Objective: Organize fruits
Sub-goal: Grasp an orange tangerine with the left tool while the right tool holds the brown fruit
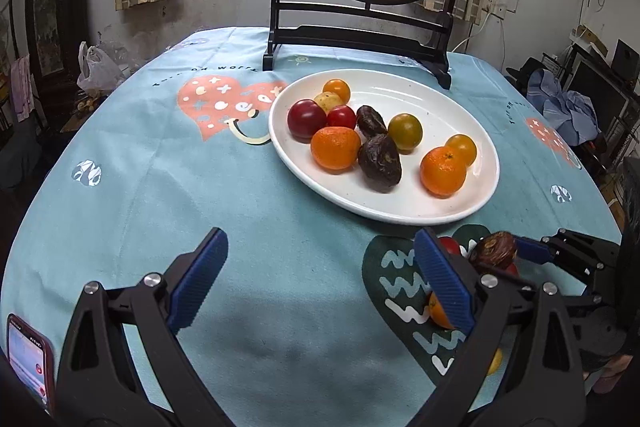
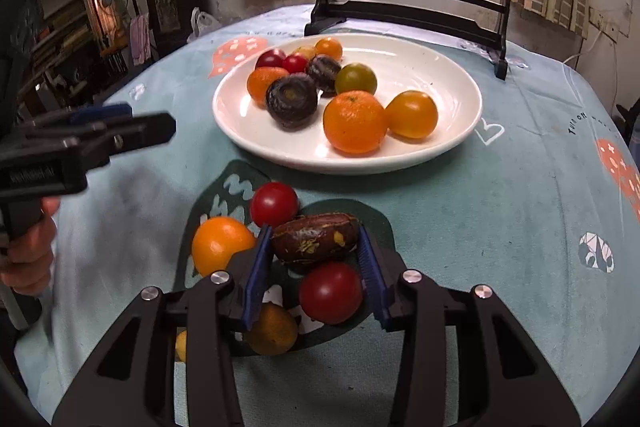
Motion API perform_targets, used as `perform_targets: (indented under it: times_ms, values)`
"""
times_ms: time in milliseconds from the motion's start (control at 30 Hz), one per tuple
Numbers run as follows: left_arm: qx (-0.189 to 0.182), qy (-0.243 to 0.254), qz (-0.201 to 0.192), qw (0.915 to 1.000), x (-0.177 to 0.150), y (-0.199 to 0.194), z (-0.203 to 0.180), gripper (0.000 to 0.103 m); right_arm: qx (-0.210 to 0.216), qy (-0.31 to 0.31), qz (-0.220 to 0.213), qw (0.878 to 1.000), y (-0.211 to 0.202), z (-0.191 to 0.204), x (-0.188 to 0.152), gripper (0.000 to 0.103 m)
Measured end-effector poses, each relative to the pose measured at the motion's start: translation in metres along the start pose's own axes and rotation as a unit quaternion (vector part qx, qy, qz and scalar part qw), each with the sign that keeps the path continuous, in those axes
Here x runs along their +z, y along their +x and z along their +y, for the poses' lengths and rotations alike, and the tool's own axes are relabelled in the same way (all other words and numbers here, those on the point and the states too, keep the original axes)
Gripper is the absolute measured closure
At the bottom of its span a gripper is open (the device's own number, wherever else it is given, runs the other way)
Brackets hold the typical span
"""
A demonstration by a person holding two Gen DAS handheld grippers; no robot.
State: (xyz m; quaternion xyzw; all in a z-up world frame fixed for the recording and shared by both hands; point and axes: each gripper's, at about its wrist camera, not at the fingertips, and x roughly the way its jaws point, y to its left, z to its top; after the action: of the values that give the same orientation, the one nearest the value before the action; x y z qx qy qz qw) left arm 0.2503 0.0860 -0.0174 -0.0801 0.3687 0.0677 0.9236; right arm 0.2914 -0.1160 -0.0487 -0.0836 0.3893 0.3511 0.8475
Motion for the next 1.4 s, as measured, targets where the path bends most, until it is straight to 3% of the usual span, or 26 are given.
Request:
perform_targets:
  times_ms: [200, 367, 533, 700, 900, 1067, 1167, 1400]
  values:
    - [-0.045, 0.025, 0.015, 0.9985, -0.004, 0.000, -0.014, 0.007, -0.006, 0.063, -0.041, 0.997, -0.022, -0.021, 0.007, 0.059]
    - [-0.084, 0.093, 0.032, 0.9915, -0.015, 0.001, -0.043, 0.007, -0.001, 0.097, -0.022, 0.995, -0.015, -0.032, 0.005, 0.059]
    - [-0.096, 0.133, 0.039, 0.9857, -0.025, 0.002, -0.061, 0.011, -0.006, 0.099, -0.019, 0.995, -0.016, -0.032, 0.003, 0.059]
    - [-0.115, 0.148, 0.059, 0.9804, -0.031, 0.008, -0.069, 0.035, -0.009, 0.102, -0.017, 0.995, -0.015, -0.035, 0.002, 0.059]
    - [-0.128, 0.146, 0.072, 0.9784, -0.033, 0.015, -0.070, 0.053, -0.011, 0.100, -0.016, 0.995, -0.015, -0.034, 0.001, 0.059]
    - [-0.133, 0.154, 0.073, 0.9764, -0.035, 0.018, -0.076, 0.054, -0.011, 0.100, -0.013, 0.995, -0.014, -0.035, 0.001, 0.059]
    - [-0.140, 0.165, 0.080, 0.9730, -0.039, 0.020, -0.081, 0.062, -0.013, 0.100, -0.014, 0.995, -0.014, -0.035, 0.001, 0.059]
    - [-0.140, 0.167, 0.076, 0.9730, -0.040, 0.021, -0.083, 0.063, -0.013, 0.102, -0.015, 0.995, -0.014, -0.036, 0.001, 0.059]
